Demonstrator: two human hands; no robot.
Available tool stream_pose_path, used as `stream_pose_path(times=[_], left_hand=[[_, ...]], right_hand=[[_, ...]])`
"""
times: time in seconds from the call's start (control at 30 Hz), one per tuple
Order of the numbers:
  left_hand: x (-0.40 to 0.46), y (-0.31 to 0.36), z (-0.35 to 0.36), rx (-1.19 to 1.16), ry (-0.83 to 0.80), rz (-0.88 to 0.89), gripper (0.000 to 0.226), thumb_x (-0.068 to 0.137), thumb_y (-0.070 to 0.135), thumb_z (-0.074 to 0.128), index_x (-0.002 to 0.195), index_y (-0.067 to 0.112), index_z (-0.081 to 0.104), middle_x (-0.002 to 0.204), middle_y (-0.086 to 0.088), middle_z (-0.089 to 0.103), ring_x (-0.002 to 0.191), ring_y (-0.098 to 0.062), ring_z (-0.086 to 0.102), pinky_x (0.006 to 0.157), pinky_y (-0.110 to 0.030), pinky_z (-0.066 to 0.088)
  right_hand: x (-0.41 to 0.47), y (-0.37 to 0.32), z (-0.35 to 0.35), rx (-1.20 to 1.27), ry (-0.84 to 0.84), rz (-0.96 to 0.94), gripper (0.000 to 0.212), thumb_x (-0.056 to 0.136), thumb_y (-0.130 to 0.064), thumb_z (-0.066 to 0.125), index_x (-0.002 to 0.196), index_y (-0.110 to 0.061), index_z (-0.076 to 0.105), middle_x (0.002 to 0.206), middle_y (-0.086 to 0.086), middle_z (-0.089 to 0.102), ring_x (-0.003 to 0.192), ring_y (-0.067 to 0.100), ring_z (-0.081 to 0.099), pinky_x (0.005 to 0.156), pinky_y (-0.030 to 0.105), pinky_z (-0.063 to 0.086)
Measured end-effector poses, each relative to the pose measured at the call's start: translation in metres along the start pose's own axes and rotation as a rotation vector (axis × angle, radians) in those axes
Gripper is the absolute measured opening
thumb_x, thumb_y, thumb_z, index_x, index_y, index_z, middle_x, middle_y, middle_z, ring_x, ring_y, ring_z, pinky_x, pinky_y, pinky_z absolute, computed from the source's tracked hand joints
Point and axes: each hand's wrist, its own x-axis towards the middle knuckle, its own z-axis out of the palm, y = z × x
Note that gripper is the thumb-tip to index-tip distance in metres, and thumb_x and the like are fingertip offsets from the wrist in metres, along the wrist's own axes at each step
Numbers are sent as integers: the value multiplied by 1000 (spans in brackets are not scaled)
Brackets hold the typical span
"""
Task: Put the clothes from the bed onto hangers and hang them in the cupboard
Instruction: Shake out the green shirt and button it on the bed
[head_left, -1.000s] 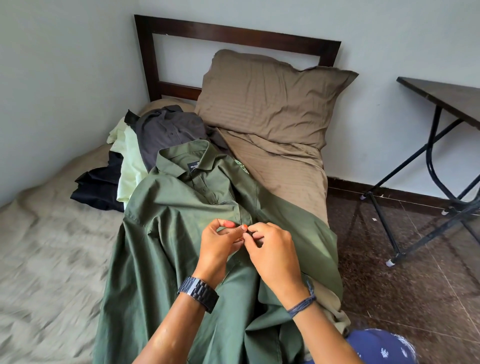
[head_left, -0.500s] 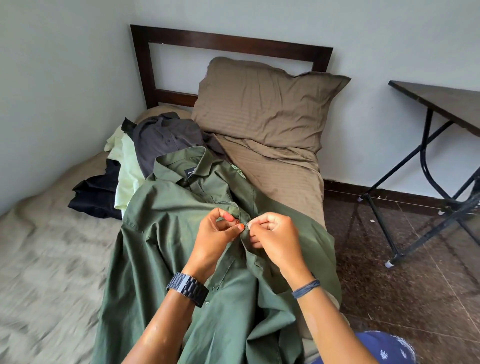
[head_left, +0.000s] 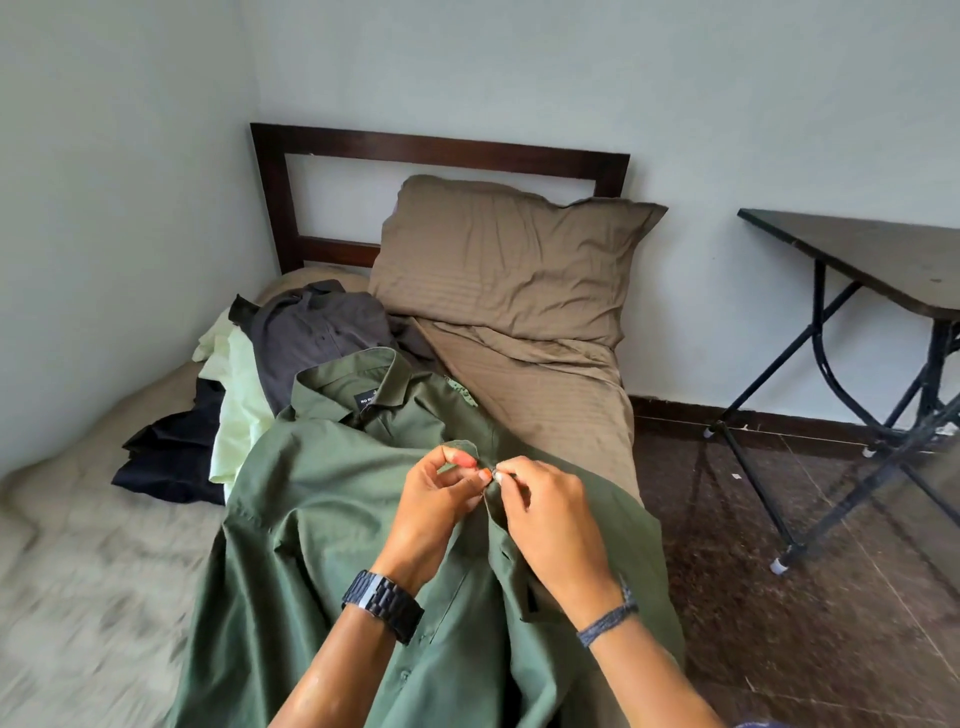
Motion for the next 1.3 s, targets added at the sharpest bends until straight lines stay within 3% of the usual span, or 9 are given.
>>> stream_pose_path(times=[0.17, 0.37, 0.47, 0.53, 0.77, 0.87, 0.93, 1.03, 1.3], left_hand=[[-4, -8, 1, -51, 47, -9, 24, 85, -10, 58, 78, 12, 50, 69, -4, 65, 60, -9, 59, 55, -15, 47], [-13, -25, -16, 258, -163, -101, 26, 93, -5, 48, 106, 15, 55, 98, 5, 64, 81, -6, 62, 73, -23, 50], [-22, -37, -26, 368, -171, -119, 40, 92, -9, 47, 124, 16, 47, 112, 0, 60, 87, -13, 61, 76, -22, 52], [-27, -46, -34, 530, -135, -102, 42, 91, -5, 54, 125, 17, 43, 112, -3, 57, 88, -15, 57, 78, -20, 50], [-32, -64, -43, 867, -184, -121, 20, 94, 4, 52, 98, 21, 61, 79, 7, 61, 62, -4, 52, 65, -19, 46], [-35, -64, -33, 725, -137, -204, 32, 95, -3, 40, 93, 18, 64, 73, 4, 57, 59, -10, 48, 55, -18, 45], [-37, -64, -27, 669, -143, -228, 27, 94, -2, 47, 89, 17, 65, 71, 6, 57, 58, -7, 48, 54, -16, 43], [-41, -65, -18, 638, -142, -204, 20, 89, 2, 60, 81, 19, 66, 66, 8, 59, 54, 0, 47, 55, -14, 41], [-57, -75, -1, 569, -87, -226, 10, 84, 7, 70, 77, 14, 66, 67, 2, 63, 57, -2, 53, 57, -12, 41]], right_hand=[[0, 1, -4, -18, -110, 23, 21, 96, -21, 49, 100, -13, 69, 93, 4, 68, 85, 23, 63, 74, 38, 50], [-11, 19, -6, 235, -471, 422, 35, 100, -33, 39, 131, -25, 53, 110, 5, 66, 72, 12, 67, 62, 27, 55], [-26, 33, -6, 339, -672, 477, 52, 97, -47, 41, 146, -40, 26, 136, -3, 55, 121, 12, 53, 101, 29, 41], [-38, 40, -6, 436, -745, 483, 60, 91, -47, 55, 140, -47, 20, 117, -6, 68, 110, 9, 60, 97, 28, 43], [-55, 48, -10, 420, -480, 434, 15, 88, -18, 66, 82, -10, 54, 52, -7, 59, 54, 4, 48, 64, 39, 49], [-59, 49, -12, 321, -373, 408, 23, 85, -22, 67, 75, -7, 54, 49, 9, 48, 51, 9, 37, 54, 38, 41], [-60, 47, -17, 217, -274, 388, 26, 83, -21, 70, 70, -7, 52, 42, -2, 38, 45, 7, 29, 48, 20, 29], [-60, 43, -27, 94, -206, 387, 32, 80, -20, 74, 62, -11, 49, 35, -8, 40, 43, 11, 34, 49, 17, 32], [-71, 35, -29, -16, -243, 337, 22, 83, -18, 70, 67, -6, 62, 51, 5, 52, 51, 20, 44, 61, 37, 40]])
